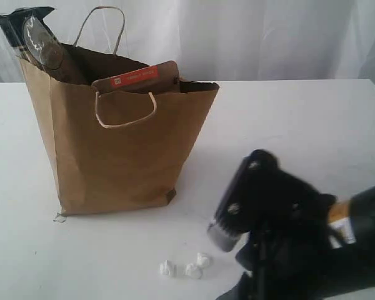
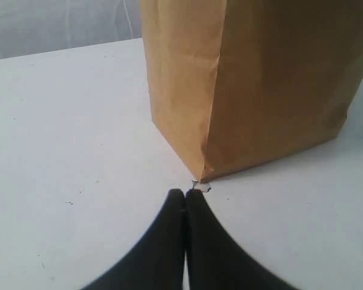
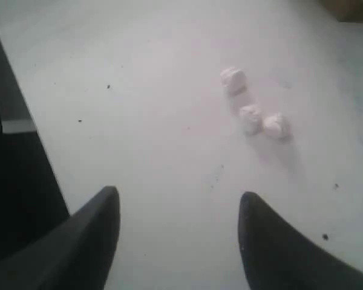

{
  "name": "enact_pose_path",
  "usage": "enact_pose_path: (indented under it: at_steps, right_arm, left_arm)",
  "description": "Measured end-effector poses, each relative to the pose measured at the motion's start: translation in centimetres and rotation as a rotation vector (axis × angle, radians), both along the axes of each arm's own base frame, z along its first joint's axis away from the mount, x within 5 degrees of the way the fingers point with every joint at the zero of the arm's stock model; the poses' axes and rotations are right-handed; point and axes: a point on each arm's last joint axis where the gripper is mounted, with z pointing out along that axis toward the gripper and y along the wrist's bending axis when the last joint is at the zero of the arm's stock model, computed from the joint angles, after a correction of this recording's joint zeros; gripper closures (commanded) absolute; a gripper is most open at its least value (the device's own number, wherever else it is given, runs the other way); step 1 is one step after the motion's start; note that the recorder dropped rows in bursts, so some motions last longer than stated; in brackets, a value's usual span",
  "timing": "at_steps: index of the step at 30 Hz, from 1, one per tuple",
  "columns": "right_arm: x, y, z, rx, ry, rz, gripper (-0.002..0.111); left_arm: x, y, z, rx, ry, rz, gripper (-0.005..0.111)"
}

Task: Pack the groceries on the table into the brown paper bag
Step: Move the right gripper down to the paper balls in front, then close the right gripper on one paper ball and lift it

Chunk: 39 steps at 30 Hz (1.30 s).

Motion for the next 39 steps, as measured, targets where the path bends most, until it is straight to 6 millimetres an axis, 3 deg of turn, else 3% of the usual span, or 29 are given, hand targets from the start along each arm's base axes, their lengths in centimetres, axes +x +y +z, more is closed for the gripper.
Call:
enact_pose_path:
  at_steps: [6,16,27,39]
  right_arm:
    - [2.1,4.3,-3.2,-0.106,0.028,0.143,0.054]
    - [6.1,8.8,-6.2,-0.174,-0.025,0.206,0.054]
    - [8.0,10.0,-9.6,-0.308,-0.091,0.311,0.054]
    - [9.4,11.6,-11.1,-0.316,-0.097,0.32,0.054]
  left_arm:
    - [0.0,0.0,0.0,0.0,0.0,0.0,0.107]
    - [0.0,0.0,0.0,0.0,0.0,0.0,0.107]
    - [0.0,0.0,0.0,0.0,0.0,0.0,0.107]
    - [0.0,0.0,0.0,0.0,0.0,0.0,0.107]
